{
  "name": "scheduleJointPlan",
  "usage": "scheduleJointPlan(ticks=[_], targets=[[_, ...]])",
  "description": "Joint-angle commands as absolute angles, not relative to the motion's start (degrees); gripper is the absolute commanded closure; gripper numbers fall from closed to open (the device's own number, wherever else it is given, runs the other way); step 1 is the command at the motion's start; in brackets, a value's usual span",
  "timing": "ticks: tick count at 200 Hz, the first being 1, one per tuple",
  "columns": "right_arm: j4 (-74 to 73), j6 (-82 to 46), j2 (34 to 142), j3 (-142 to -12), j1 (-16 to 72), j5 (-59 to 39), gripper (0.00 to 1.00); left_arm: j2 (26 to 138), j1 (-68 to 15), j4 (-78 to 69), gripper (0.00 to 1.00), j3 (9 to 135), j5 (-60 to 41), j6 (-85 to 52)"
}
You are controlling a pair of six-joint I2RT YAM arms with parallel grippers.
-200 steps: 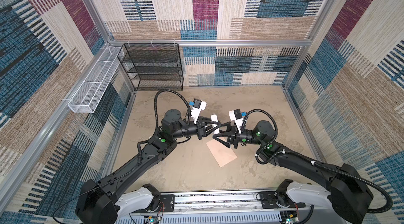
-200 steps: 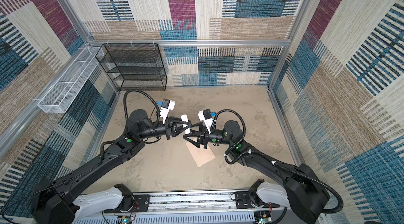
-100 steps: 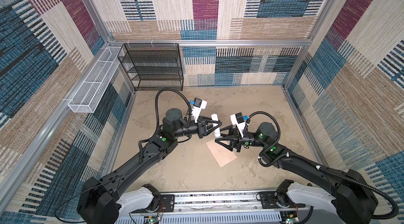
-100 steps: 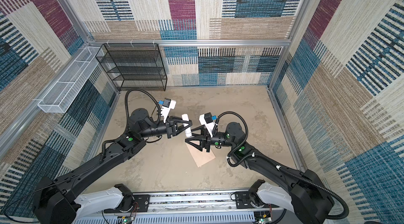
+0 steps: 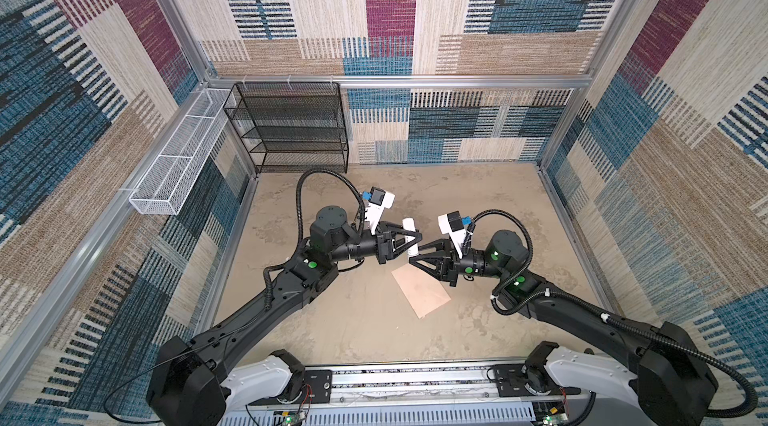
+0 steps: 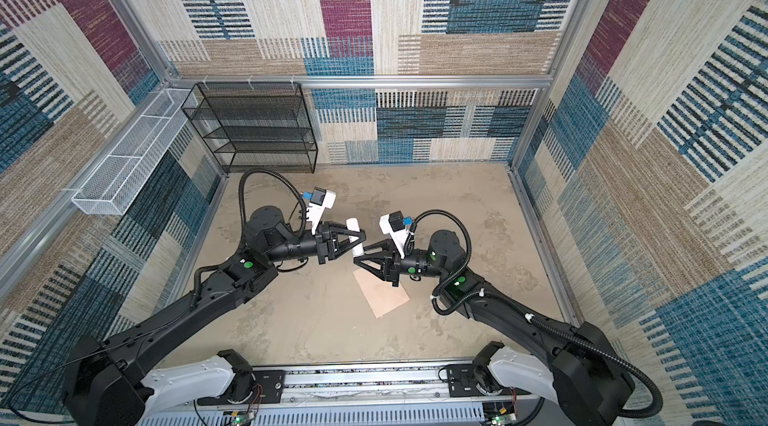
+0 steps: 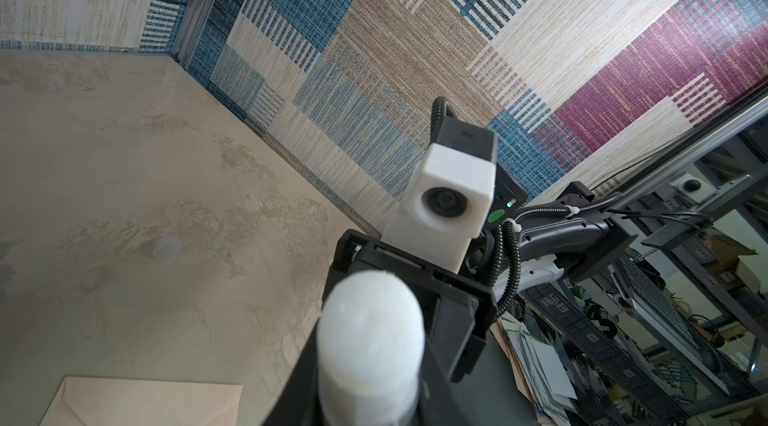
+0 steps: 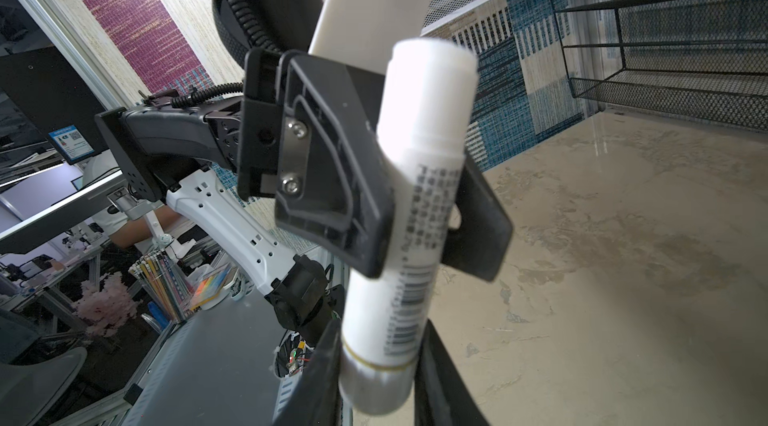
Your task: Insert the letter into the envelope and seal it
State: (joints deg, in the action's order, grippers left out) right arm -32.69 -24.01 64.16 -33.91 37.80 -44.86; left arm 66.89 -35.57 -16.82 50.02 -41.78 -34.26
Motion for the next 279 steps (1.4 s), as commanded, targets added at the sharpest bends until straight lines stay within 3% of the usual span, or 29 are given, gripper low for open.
scheduleJointPlan(ticks=[1, 29, 84, 167, 202, 226, 279], targets=[[-34.43, -24.45, 63.82, -34.8, 37.85, -42.31, 0.8, 66.53, -35.6, -11.98, 1.0, 50.54, -36.9, -31.93], [-31.6, -23.4, 62.97, -35.2, 39.19, -35.74, 0.84, 65.77, -36.08, -8.74, 1.0, 50.27, -28.77, -31.05], [-25.93, -17.71, 62.5, -38.06, 46.9, -12.88, 0.88, 66.58, -38.19, -5.4, 1.0, 50.87, -17.31, -32.27], [-19.07, -10.36, 73.68, -45.95, 59.56, 13.64, 0.88, 68.58, -39.97, -2.82, 1.0, 52.72, -8.29, -33.18], [-18.63, -12.13, 77.78, -48.08, 62.05, 16.86, 0.79, 68.22, -39.96, -3.25, 1.0, 51.9, -7.27, -32.81], [-19.28, -12.09, 77.56, -47.59, 62.23, 15.77, 0.61, 67.42, -39.98, -2.62, 1.0, 51.65, -6.79, -31.98], [-15.53, -9.07, 70.67, -44.54, 61.6, 12.72, 0.42, 64.06, -39.73, -1.76, 1.0, 51.81, -7.23, -28.73]])
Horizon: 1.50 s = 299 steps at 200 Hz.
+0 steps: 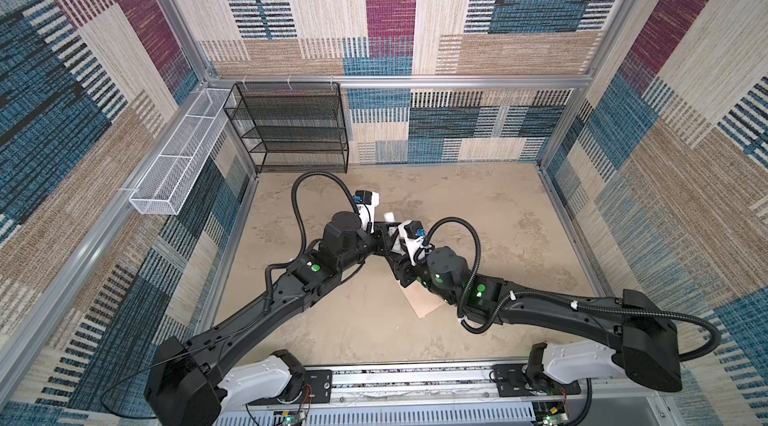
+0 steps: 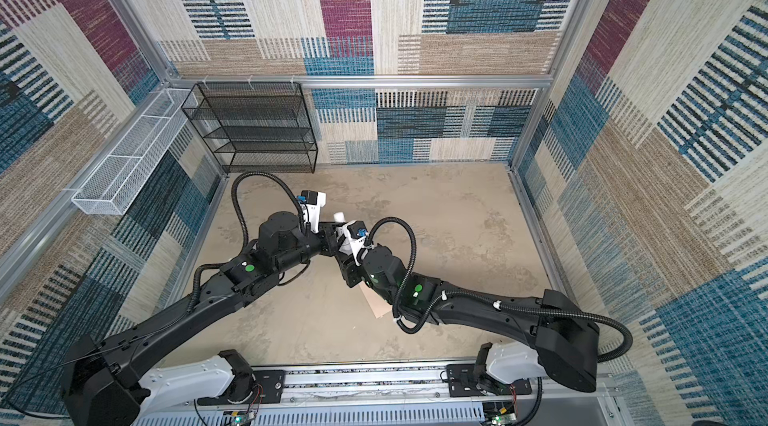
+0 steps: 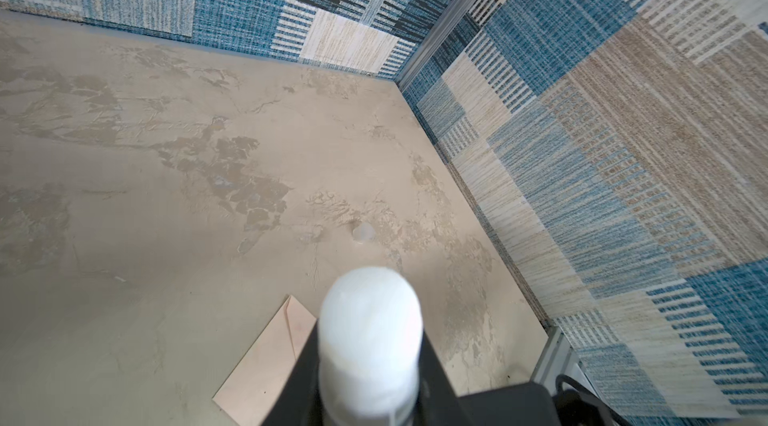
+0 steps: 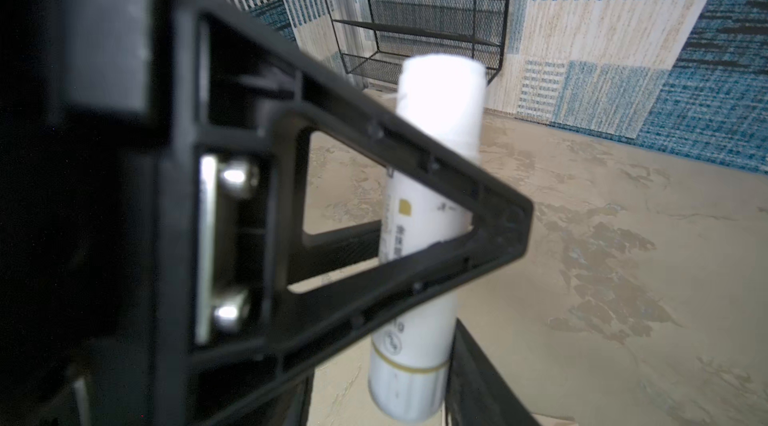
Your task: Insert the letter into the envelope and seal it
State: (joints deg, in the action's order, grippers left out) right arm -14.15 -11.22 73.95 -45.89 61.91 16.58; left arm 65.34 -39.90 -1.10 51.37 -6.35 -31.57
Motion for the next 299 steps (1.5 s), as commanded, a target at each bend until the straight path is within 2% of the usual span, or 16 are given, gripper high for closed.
scheduleJointPlan(ticks=[1, 24, 67, 132, 176, 222, 299], targets=[[-15.5, -9.02, 70.4, -44.46, 61.52, 12.56, 0.41, 64.02, -39.69, -1.76, 1.0, 51.83, -7.31, -28.65], [-14.54, -8.57, 64.58, -41.2, 58.65, 7.1, 0.38, 62.84, -39.05, -1.14, 1.0, 52.64, -9.37, -27.54], [-13.93, -8.57, 56.03, -37.45, 49.14, -9.83, 0.37, 61.18, -36.26, -4.16, 1.0, 52.06, -17.79, -27.94], [-21.23, -11.87, 57.78, -36.38, 42.02, -35.47, 0.36, 61.8, -32.99, -16.35, 1.0, 49.36, -38.51, -29.79], [-31.96, -19.24, 59.58, -32.87, 38.43, -43.85, 0.32, 62.22, -32.54, -22.11, 1.0, 48.04, -45.74, -31.79], [-39.8, -23.88, 62.98, -32.26, 37.73, -49.57, 0.34, 62.57, -32.61, -25.48, 1.0, 46.71, -46.99, -33.0], [-45.97, -27.09, 66.11, -32.17, 37.78, -50.18, 0.37, 64.94, -32.78, -30.54, 1.0, 45.66, -48.2, -35.49]])
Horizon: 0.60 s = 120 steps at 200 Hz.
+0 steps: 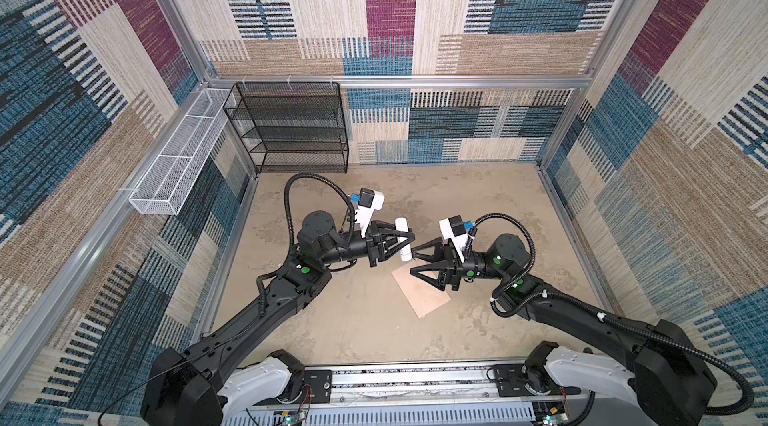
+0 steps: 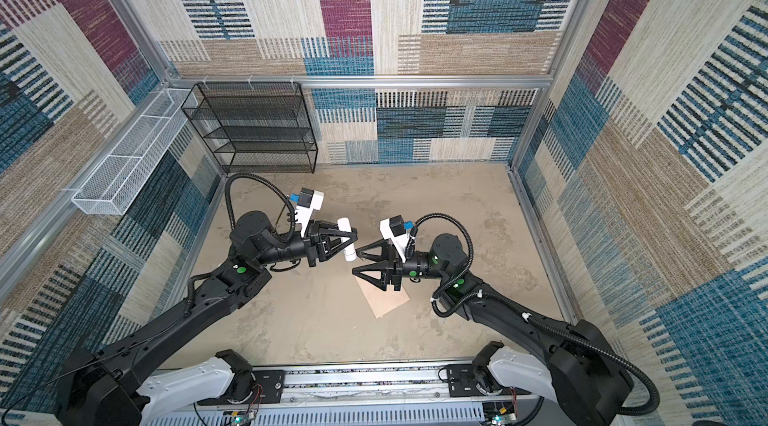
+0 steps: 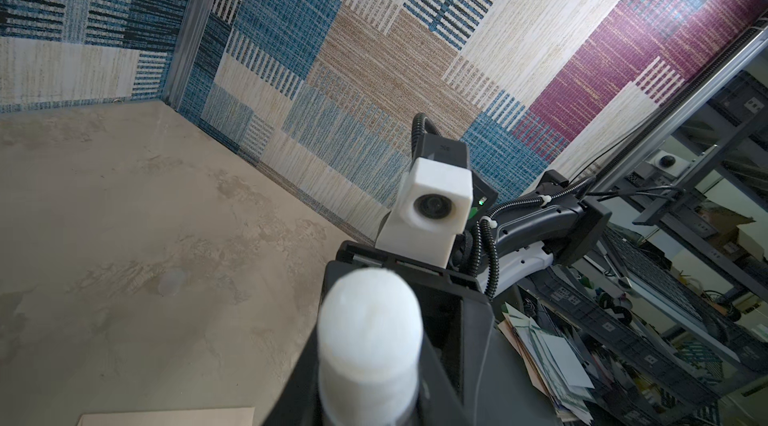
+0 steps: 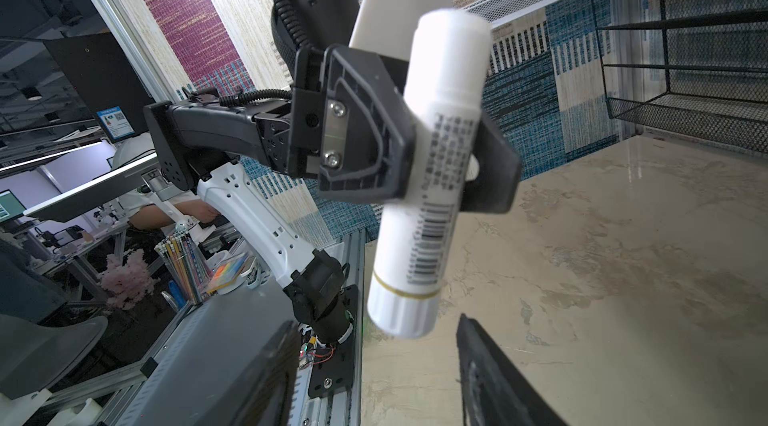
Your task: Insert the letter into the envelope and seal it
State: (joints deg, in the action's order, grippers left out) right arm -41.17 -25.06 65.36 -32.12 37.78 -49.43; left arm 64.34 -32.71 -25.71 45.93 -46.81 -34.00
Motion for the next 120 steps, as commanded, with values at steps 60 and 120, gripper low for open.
scheduleJointPlan(ticks=[60, 120], targets=[[-48.88, -28.81, 68.82, -33.41, 37.77, -51.32, 0.51, 66.0, -32.96, -31.9, 1.0, 45.2, -48.43, -36.08], [-48.31, -28.76, 69.23, -33.47, 37.71, -50.99, 0.73, 66.4, -33.05, -31.32, 1.0, 45.09, -48.08, -35.47]])
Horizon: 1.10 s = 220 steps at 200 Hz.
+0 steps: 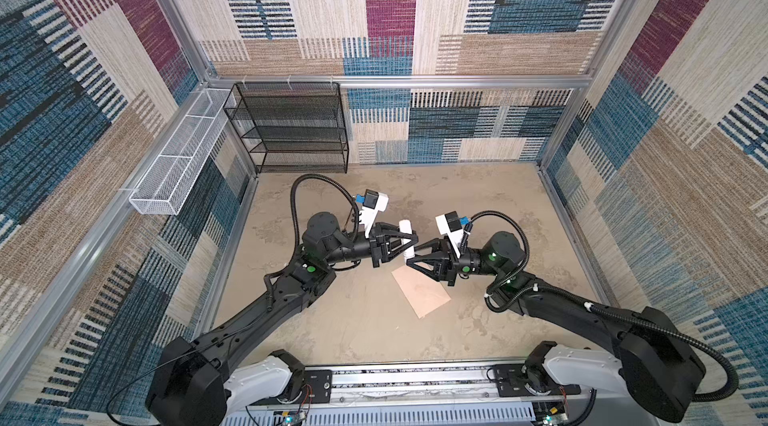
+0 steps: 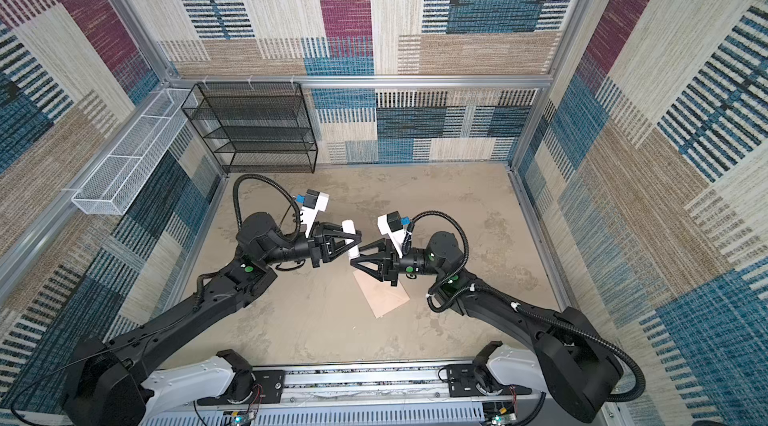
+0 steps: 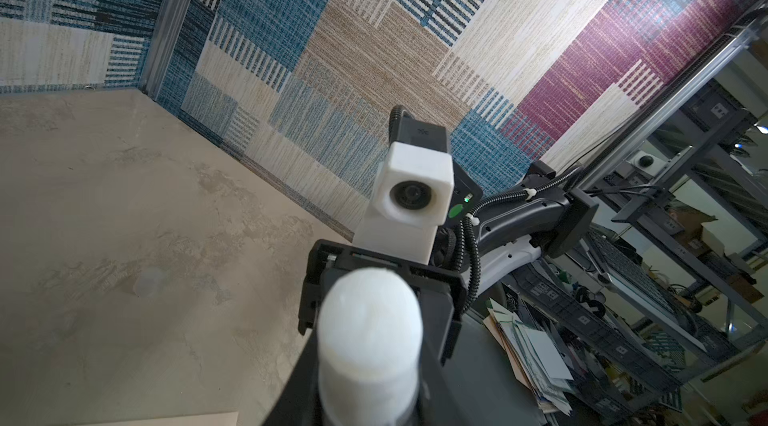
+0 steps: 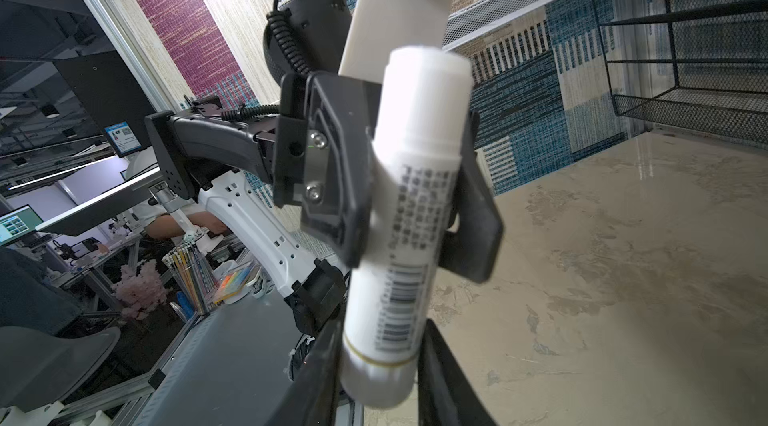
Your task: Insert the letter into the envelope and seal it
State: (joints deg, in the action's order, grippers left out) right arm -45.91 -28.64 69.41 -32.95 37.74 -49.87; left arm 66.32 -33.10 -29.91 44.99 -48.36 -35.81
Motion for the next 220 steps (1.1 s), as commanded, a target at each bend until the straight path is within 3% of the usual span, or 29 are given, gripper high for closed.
scheduleJointPlan(ticks=[1, 47, 95, 154, 220], targets=[[-48.28, -28.8, 69.24, -33.48, 37.75, -50.94, 0.73, 66.38, -33.0, -31.22, 1.0, 45.13, -48.03, -35.44], [-44.05, -26.77, 66.91, -33.75, 37.73, -47.53, 0.84, 66.56, -33.05, -22.37, 1.0, 46.72, -43.18, -31.59], [-30.17, -22.03, 61.27, -36.63, 38.22, -35.07, 0.93, 66.36, -33.27, -10.19, 1.0, 48.92, -29.37, -27.79], [-17.43, -12.87, 60.05, -42.82, 47.74, -14.33, 0.94, 68.21, -35.64, -6.71, 1.0, 51.85, -20.42, -28.12], [-16.77, -7.64, 62.42, -45.4, 55.97, 3.9, 0.92, 68.99, -37.35, -5.34, 1.0, 52.94, -13.71, -29.84]])
